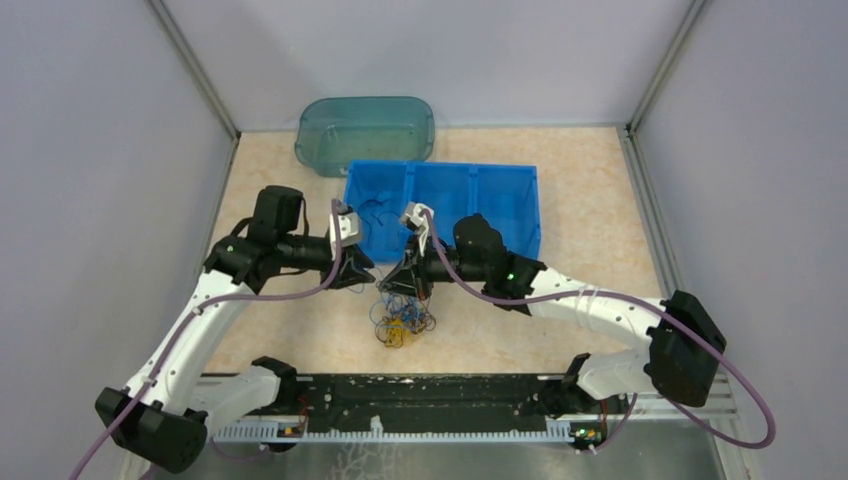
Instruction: Untangle the cables
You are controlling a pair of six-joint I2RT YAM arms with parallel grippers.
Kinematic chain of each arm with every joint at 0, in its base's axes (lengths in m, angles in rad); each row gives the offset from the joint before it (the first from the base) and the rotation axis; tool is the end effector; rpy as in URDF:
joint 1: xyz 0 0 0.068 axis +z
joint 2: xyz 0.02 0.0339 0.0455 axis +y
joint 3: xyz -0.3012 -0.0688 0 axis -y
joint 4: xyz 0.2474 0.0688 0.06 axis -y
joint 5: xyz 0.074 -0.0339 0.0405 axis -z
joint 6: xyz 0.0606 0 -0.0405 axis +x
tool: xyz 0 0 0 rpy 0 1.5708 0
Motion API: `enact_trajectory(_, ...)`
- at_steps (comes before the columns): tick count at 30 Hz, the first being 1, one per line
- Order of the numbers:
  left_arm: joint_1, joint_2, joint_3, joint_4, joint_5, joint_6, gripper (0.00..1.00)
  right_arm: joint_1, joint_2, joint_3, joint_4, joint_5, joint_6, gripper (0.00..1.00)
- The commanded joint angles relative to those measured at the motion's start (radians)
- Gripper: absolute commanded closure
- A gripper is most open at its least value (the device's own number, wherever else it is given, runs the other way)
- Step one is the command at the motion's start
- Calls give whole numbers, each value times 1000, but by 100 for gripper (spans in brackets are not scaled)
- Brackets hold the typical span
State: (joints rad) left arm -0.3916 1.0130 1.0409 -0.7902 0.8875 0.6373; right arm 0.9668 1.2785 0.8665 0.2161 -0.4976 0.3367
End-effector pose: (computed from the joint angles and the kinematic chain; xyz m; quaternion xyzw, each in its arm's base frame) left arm 0.1553 -0.1150 0.3584 0.5556 0.6398 -0.3482 0.4009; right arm 0.1515 0.2706 0.3331 -0.3807 0.6638 0.5244 0.3735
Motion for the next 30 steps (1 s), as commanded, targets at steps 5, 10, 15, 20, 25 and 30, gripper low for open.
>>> enact_trajectory(5,-9,1,13,-36,16,68,81,10,-8,75,28,-44,2,100)
enact_trajectory(10,-10,-32,33,64,-67,42,97,11,-34,67,11,0,-1,100)
enact_trajectory(15,-10,-74,50,161,-98,-11,100,10,-63,54,5,62,4,90)
enact_trajectory(20,-11,-102,59,188,-123,-37,100,6,-102,15,22,156,29,82)
enact_trajectory(25,-11,-119,65,202,-132,-25,100,-22,-133,-28,51,200,77,68)
enact_trajectory(30,-11,-128,88,198,-124,-7,100,-58,-168,-43,25,228,104,52)
